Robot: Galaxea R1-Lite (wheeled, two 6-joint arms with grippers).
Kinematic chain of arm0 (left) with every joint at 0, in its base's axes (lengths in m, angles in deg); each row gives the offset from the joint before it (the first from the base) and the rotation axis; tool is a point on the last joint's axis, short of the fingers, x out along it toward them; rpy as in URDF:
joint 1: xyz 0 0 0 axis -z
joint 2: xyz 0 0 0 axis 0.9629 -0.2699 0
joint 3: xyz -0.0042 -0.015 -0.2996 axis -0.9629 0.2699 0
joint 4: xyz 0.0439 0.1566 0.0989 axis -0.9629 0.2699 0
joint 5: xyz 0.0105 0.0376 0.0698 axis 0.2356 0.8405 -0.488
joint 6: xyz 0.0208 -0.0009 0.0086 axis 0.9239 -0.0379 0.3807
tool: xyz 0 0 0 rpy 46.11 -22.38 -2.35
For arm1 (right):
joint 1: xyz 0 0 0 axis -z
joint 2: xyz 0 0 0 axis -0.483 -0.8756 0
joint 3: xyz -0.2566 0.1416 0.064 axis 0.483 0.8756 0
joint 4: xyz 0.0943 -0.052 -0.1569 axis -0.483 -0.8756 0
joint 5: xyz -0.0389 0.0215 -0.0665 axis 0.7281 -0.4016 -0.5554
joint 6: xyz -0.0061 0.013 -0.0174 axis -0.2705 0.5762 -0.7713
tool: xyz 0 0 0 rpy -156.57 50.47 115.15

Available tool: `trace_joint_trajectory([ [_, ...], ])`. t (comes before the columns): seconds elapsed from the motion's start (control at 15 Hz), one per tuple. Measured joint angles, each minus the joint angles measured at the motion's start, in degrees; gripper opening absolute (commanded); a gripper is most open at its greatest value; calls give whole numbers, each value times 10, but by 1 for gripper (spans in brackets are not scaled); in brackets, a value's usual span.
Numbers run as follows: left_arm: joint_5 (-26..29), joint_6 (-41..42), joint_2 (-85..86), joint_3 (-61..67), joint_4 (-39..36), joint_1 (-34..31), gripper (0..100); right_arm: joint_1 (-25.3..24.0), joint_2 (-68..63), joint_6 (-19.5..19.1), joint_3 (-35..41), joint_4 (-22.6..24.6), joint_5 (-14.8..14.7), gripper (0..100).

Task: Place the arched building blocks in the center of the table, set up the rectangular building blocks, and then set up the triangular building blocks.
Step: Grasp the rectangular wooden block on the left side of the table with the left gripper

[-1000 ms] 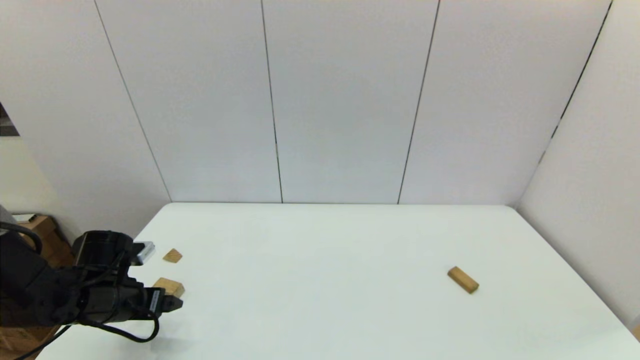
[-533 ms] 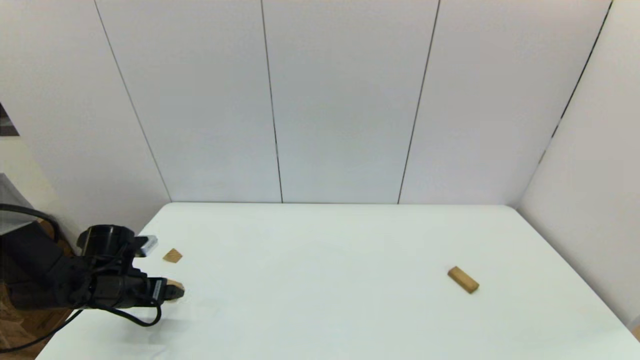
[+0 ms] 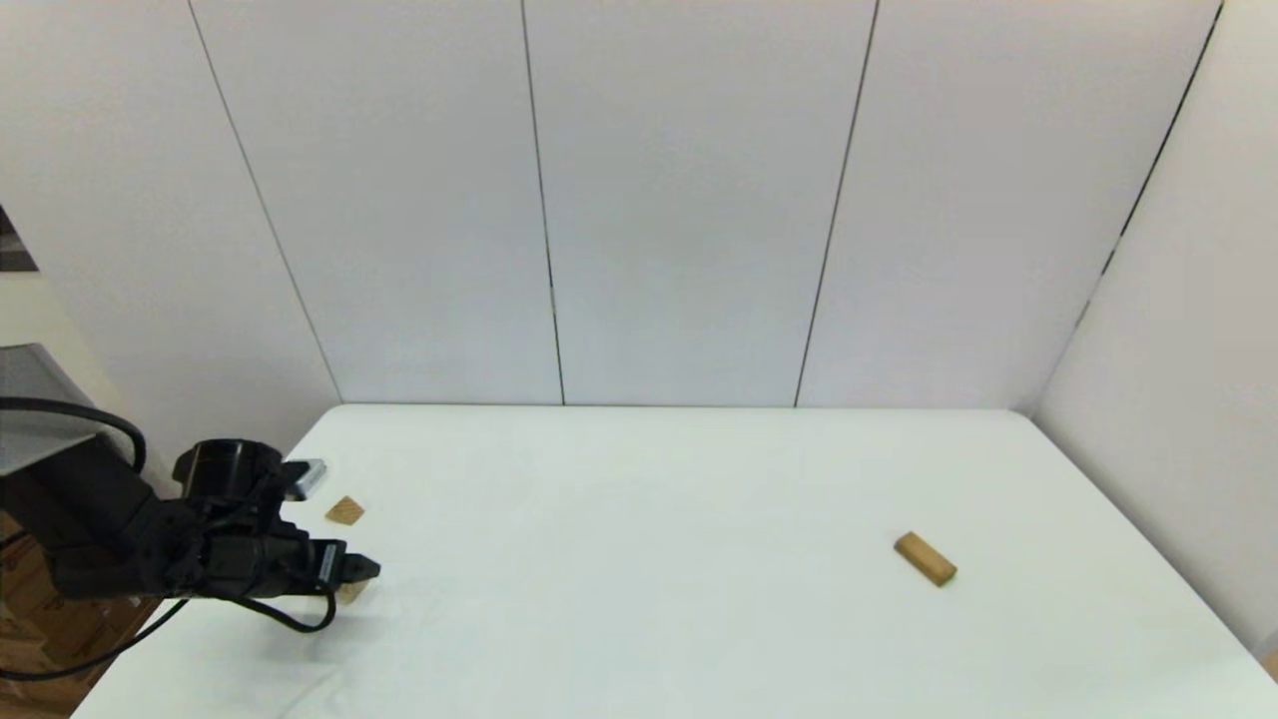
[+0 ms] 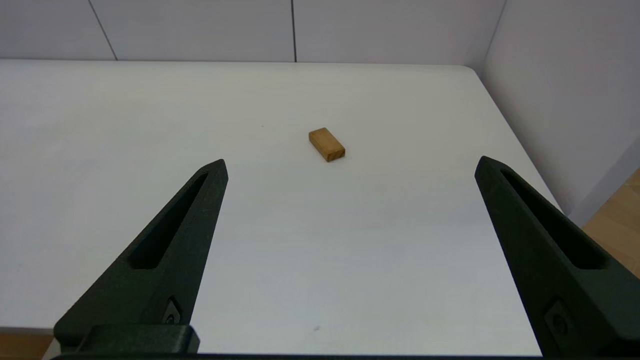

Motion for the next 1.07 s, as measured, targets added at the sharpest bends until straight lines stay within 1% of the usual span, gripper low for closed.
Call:
trace_joint_trajectory([
  [0.6,0,14,-16,-3,0,-1,100,0,0,0,0,0,0,100],
  [0.67,0,14,-17,-3,0,-1,0,0,0,0,0,0,0,100],
  [1.07,0,15,-20,-4,-1,-1,0,0,0,0,0,0,0,100],
])
